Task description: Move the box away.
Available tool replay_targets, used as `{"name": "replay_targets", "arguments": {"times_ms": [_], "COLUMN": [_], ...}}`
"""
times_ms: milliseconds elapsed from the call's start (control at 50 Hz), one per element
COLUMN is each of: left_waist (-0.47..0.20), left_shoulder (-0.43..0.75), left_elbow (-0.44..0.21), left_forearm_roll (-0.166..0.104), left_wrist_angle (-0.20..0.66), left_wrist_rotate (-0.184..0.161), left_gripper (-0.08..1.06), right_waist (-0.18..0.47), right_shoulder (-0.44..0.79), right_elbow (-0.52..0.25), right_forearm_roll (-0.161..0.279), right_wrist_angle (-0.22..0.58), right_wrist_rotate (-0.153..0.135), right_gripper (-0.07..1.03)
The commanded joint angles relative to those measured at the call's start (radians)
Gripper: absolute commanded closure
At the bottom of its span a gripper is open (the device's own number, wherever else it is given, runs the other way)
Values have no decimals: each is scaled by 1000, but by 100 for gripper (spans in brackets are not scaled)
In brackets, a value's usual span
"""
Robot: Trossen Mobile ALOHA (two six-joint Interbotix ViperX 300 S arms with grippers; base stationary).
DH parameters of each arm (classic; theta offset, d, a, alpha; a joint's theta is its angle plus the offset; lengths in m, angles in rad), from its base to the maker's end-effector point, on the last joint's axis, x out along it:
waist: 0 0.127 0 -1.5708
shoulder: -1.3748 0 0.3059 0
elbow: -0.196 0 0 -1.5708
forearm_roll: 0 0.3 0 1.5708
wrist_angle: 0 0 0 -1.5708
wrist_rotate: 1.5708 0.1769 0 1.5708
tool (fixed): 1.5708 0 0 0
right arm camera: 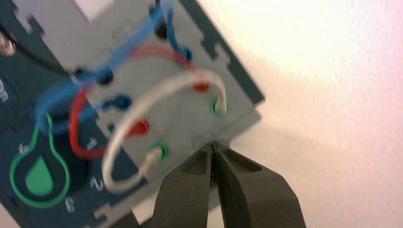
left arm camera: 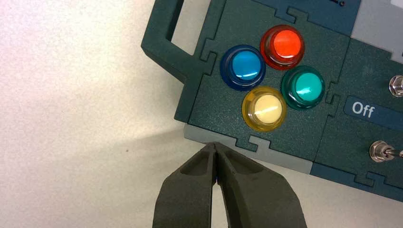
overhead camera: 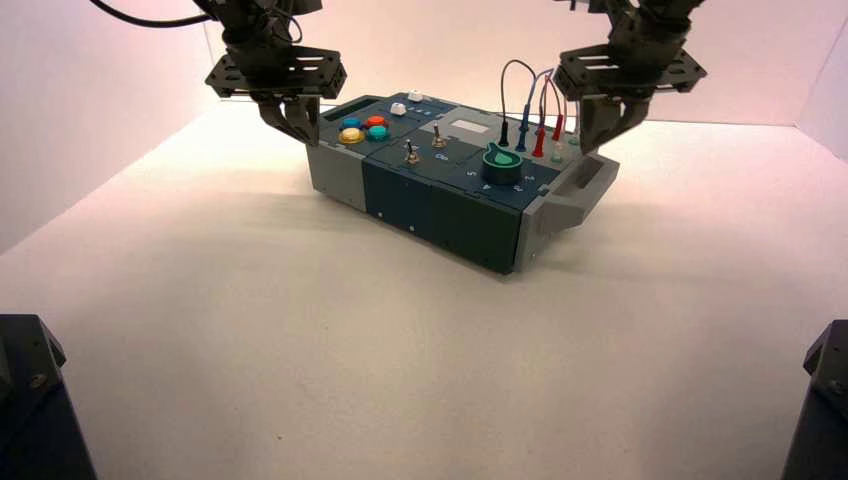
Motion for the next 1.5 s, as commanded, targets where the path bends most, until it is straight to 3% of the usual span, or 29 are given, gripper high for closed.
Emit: {"name": "replay_targets", "arguments": {"times_ms": [20,260,520,720,1220,1500], "left_waist": [-2,-2,-3,-3,-5,-5], "left_shoulder": [-15,-8,0,2,3,8], "left_elbow": [-25,-28,-29,-34,-57,-61], "left_forearm_roll": [-2,-2,-3,-6,-3,-3], "left_wrist_angle": [-5,-5,-6,-8,-9,-6], "left_wrist_rotate": [3,2,0,0,0,2], "left_gripper": [101,101,101,101,101,101], "right_waist": [-3,-2,21,21,12,6], "right_shoulder": [11,17,-81,-100,83,106], "right_elbow": [-41,-34,37,72,-37,-81], "right_forearm_roll": [-3,-3,14,12,-11,-25], "right_wrist_angle": [-6,8,78,71,26,31], "right_wrist_rotate": [-2,-2,2,2,0,0], "right_gripper": [98,98,98,98,98,98]}}
